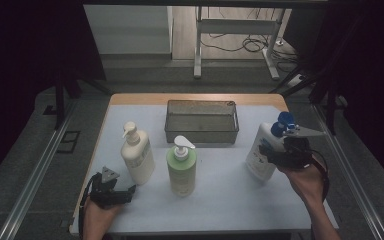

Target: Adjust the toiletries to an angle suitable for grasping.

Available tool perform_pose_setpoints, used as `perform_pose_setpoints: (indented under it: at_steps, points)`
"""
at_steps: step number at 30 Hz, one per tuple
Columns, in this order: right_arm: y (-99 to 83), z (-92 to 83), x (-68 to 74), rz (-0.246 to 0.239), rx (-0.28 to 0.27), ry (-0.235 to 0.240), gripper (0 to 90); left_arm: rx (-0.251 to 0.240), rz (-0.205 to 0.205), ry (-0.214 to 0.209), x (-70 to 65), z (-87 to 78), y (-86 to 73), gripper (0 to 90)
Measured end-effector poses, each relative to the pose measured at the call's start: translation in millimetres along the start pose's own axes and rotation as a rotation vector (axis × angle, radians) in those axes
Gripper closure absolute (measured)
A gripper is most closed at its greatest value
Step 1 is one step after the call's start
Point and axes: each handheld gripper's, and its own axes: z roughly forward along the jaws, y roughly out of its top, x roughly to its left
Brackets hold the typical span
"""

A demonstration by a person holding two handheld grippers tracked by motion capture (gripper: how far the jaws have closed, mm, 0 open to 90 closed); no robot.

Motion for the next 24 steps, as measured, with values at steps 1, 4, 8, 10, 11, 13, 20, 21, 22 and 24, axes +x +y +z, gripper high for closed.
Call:
perform_pose_setpoints:
  at_steps: [1, 4, 8, 10, 11, 13, 20, 21, 22, 24]
  points:
    - [5.2, 0.4, 3.1, -0.002, -0.001, 0.006, 40.0, 0.000, 0.000, 0.000, 0.0, 0.0, 0.0, 10.8]
    - [12.8, 2.4, 8.1, -0.008, -0.003, 0.017, 40.1, 0.001, 0.000, 0.000, 0.0, 0.0, 0.1, 10.9]
    - [21.8, 6.2, 13.7, -0.014, -0.010, 0.030, 40.1, 0.000, 0.000, 0.000, 0.0, 0.0, 0.1, 10.9]
    - [25.6, 8.3, 16.5, -0.014, -0.012, 0.039, 40.1, 0.001, 0.000, 0.000, 0.0, 0.0, 0.1, 10.9]
    - [27.3, 9.3, 18.1, -0.013, -0.013, 0.042, 40.1, 0.001, 0.000, 0.000, 0.0, 0.0, 0.1, 10.9]
    - [30.7, 11.3, 21.2, -0.016, -0.014, 0.047, 40.1, 0.001, 0.000, 0.000, 0.0, 0.0, 0.1, 10.9]
    - [44.1, 18.2, 28.7, -0.016, -0.015, 0.070, 40.2, 0.001, 0.001, 0.000, 0.1, 0.0, 0.1, 10.9]
    - [46.0, 19.3, 29.7, -0.015, -0.014, 0.073, 40.2, 0.001, 0.000, -0.001, 0.0, 0.0, 0.1, 10.9]
    - [47.9, 20.5, 30.8, -0.015, -0.014, 0.073, 40.2, 0.001, 0.000, -0.001, 0.0, 0.0, 0.1, 10.9]
    - [51.4, 23.0, 32.9, -0.020, -0.015, 0.074, 40.2, 0.001, 0.000, 0.000, 0.0, 0.0, 0.1, 10.9]
